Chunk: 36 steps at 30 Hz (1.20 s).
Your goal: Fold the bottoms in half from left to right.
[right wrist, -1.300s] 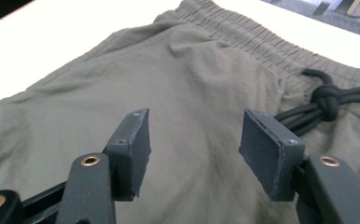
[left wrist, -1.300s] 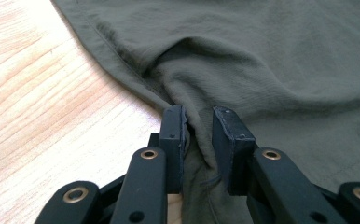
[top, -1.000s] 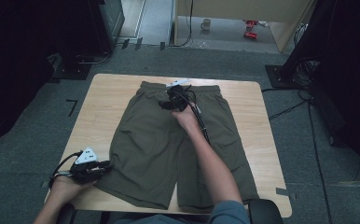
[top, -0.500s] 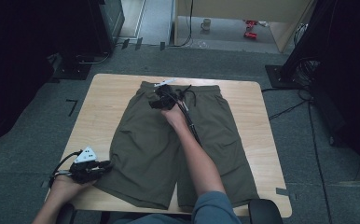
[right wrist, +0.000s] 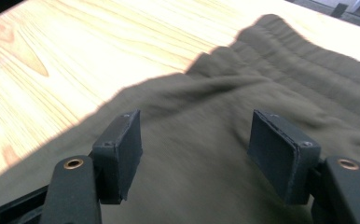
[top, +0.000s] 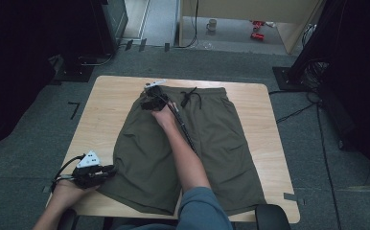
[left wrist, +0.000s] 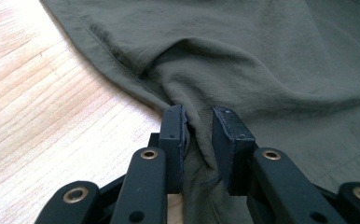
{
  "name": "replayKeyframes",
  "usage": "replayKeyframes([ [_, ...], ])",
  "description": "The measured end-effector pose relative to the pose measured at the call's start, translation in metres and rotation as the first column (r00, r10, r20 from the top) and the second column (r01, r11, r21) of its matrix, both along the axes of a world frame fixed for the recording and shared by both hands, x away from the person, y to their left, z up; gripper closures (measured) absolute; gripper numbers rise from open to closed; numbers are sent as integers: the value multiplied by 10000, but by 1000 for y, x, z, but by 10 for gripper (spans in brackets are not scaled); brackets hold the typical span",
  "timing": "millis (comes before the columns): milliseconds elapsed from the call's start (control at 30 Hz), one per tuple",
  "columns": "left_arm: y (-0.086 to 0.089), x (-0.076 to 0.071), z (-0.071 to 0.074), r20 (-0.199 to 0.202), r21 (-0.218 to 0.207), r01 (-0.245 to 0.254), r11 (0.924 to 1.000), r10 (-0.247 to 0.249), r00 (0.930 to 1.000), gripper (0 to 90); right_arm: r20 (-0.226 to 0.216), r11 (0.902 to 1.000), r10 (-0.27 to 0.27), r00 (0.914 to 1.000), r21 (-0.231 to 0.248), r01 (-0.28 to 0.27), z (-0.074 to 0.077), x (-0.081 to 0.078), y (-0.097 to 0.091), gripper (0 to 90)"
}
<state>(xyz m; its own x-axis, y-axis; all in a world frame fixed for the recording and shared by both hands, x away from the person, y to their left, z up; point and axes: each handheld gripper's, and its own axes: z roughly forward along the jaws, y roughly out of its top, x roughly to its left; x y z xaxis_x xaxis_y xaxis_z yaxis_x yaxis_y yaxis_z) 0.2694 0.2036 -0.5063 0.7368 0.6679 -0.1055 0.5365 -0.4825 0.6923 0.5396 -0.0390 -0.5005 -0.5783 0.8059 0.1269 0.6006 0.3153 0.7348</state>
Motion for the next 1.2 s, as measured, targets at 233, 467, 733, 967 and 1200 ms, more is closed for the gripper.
replayKeyframes([
  [233,-2,0,0,20,46,102,9999,-102,9999,743,-7,9999,-151,9999,-75,151,-7,4,26,353],
  [467,-5,1,0,47,116,170,9998,-171,9998,743,185,9985,-158,9997,-515,168,-13,4,47,378],
  [733,-8,4,3,-357,136,-15,9999,20,9994,811,879,9961,-680,9938,-509,727,-18,-4,46,664],
  [967,-12,7,6,-840,292,-322,9991,346,9959,862,720,9955,-762,9945,-505,799,-16,-7,45,855],
  [1200,-9,7,10,-871,120,-368,9993,377,9955,887,-47,9925,-1214,9926,-151,1213,-12,-2,44,884],
])
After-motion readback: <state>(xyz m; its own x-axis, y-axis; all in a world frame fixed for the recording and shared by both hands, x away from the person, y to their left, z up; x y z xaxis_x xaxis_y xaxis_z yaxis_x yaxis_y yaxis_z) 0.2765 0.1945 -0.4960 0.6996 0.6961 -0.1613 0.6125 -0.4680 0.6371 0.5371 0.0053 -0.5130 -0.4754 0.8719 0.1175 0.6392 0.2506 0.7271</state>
